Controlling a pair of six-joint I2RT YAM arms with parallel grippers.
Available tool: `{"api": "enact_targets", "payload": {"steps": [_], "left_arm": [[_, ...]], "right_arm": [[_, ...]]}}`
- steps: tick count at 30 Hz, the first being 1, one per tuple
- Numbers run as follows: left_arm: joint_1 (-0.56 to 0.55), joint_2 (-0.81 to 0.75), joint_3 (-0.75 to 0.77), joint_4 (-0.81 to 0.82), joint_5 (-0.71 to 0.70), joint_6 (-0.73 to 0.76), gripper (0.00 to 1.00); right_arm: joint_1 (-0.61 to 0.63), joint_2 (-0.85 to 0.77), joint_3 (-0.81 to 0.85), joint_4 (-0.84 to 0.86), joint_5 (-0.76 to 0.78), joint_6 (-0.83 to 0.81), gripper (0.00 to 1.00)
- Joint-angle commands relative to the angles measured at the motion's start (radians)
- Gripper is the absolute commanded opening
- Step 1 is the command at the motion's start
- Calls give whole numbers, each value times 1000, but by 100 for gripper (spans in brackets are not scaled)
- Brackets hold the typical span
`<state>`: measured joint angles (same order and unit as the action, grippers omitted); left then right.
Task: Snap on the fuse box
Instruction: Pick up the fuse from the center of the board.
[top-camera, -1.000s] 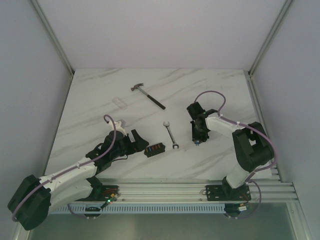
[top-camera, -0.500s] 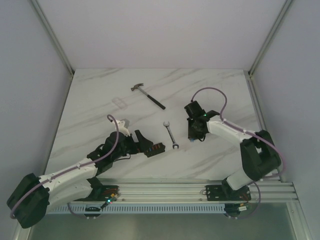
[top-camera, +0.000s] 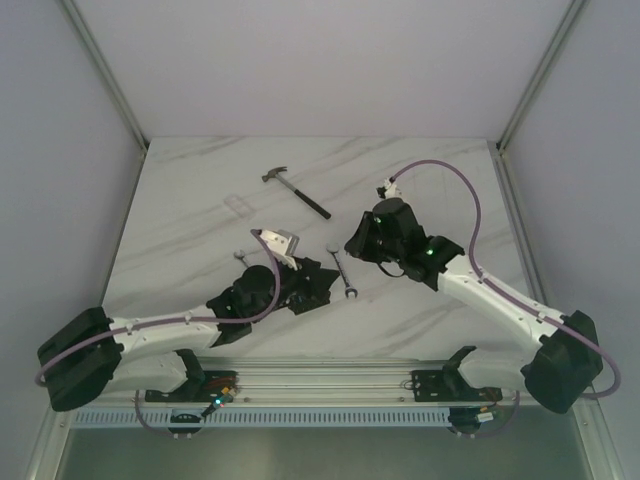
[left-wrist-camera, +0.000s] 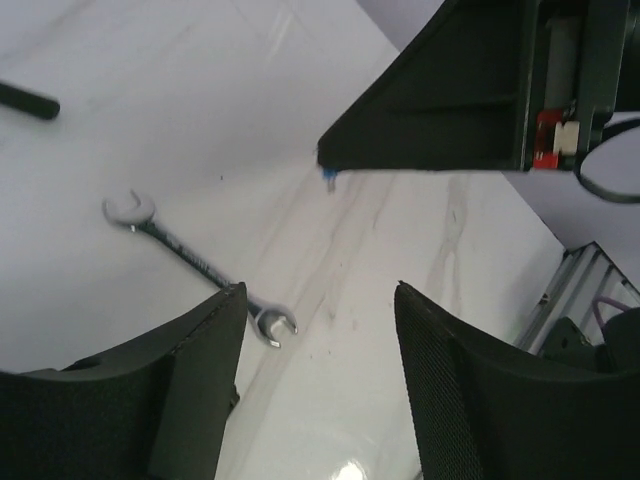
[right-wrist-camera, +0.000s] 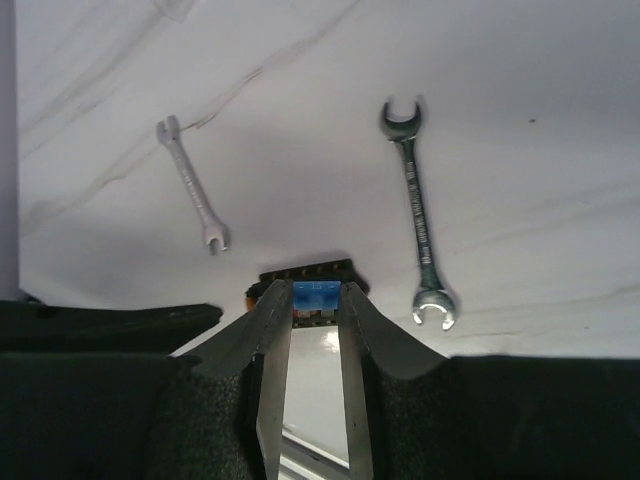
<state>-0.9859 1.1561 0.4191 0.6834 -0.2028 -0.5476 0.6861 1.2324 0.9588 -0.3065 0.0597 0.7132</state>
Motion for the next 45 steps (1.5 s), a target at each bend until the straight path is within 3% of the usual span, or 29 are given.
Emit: {"api": "enact_targets", "payload": {"steps": [1,10,32,38,41,45], "left_arm": [[-10,67,56,125,-40,100,66],[-10,148,119,145,-49,120,47],[-10,146,131,145,-31,100,2],[-9,119,116,118,-42,133,0],[18,73,81,110,-22,164,0],[104,-9,22,116,131,202,0]], "right_arm": [[45,-26,-21,63,2,54,14],[97,-50,-23,86,23,71,14],[122,-46,-29,104,38,82,16],[122,-84,-28,112,63,5,32],[116,-128,-27,117,83,-119,44],[110,-182,-34,144,80,-355,53]]}}
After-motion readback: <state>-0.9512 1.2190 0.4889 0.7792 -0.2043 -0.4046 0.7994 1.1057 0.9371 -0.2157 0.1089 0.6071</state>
